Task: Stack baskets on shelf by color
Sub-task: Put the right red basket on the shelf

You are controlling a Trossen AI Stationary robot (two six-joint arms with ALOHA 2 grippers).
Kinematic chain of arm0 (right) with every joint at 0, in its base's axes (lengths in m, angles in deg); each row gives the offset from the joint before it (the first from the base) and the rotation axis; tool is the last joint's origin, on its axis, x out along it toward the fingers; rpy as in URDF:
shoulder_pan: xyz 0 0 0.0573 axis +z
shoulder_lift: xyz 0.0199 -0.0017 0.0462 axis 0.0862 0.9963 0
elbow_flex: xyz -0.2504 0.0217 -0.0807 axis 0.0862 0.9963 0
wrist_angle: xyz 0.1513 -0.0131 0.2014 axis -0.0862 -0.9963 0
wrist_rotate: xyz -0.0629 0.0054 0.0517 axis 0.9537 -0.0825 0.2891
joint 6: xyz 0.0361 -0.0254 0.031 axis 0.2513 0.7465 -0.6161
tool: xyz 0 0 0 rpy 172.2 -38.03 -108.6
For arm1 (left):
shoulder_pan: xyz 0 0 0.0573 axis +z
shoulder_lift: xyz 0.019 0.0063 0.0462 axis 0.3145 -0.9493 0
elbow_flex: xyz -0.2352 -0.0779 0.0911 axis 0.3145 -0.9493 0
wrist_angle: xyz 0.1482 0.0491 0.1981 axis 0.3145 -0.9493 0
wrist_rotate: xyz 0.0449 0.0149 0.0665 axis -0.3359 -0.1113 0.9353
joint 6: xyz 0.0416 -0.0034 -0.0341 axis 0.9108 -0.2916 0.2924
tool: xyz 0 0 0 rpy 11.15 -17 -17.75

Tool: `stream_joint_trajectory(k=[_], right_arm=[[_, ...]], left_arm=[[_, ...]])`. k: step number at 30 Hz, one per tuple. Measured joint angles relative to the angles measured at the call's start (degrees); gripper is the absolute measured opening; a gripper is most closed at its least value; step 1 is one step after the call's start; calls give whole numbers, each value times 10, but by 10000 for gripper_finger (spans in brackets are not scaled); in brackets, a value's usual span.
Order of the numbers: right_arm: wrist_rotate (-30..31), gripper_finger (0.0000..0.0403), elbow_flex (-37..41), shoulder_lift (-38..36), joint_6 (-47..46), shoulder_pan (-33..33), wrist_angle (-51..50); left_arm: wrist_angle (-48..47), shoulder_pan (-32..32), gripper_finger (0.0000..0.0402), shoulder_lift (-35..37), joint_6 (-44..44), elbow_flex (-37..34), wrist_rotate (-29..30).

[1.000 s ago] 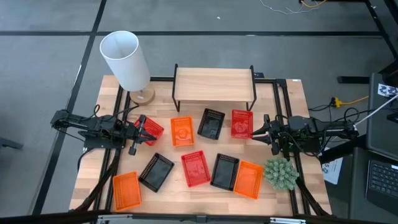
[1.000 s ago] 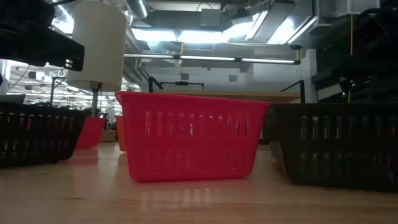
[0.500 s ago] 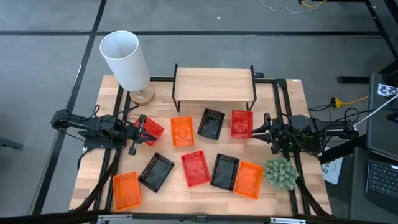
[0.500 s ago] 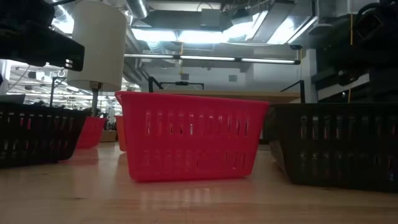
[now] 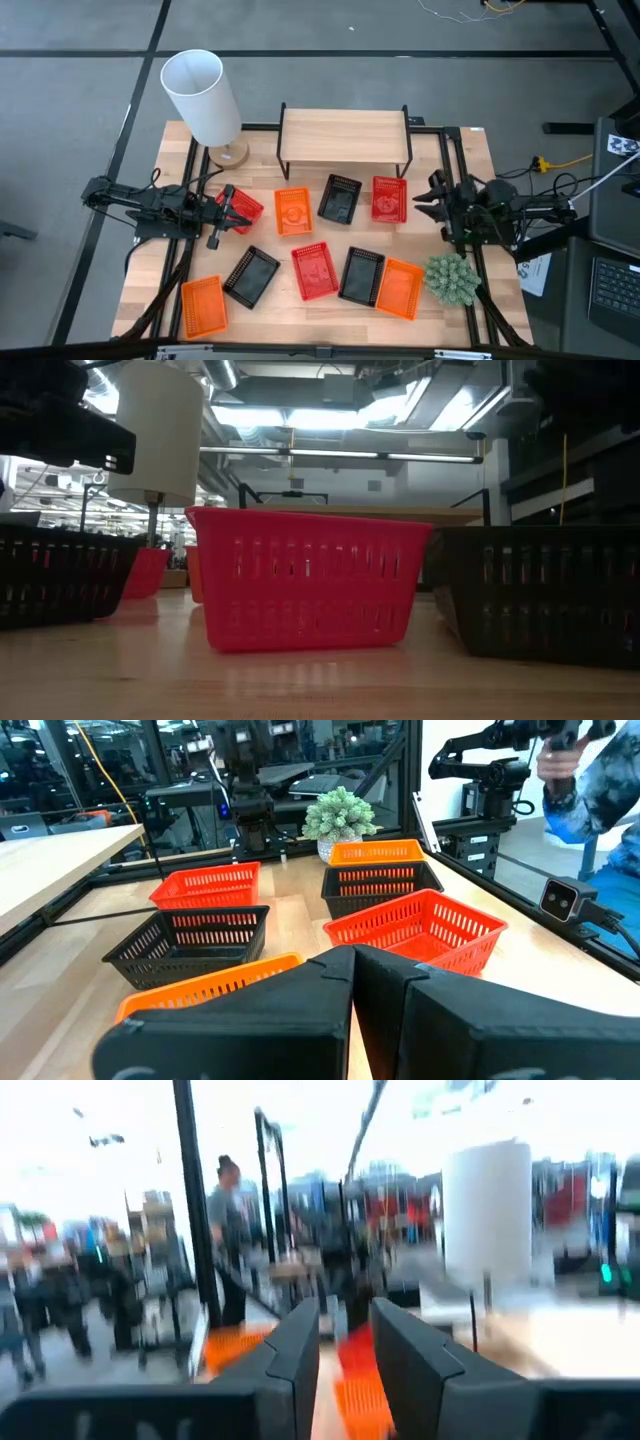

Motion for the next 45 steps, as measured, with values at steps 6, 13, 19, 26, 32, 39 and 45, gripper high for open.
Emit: stream_joint_trajectory(k=[6,13,19,26,32,39,45], right_arm=[[-63,96,0,0,0,0,134],[-249,96,0,0,-16,0,199],[-278,96,-8,0,-34,0,238],[-277,96,-36,0,-34,0,233],[-234,96,-52,2,-34,0,232],[-193,96,-146,87,15,0,65],[-69,96,-293,244,-10,0,-255]], left_arm=[[0,0,0,0,0,0,0],[0,0,0,0,0,0,0],[1,0,0,0,7,0,-3],[41,0,0,0,-28,0,-10],[196,0,0,0,-4,0,40],[323,0,0,0,0,0,59],[308,0,0,0,0,0,62]])
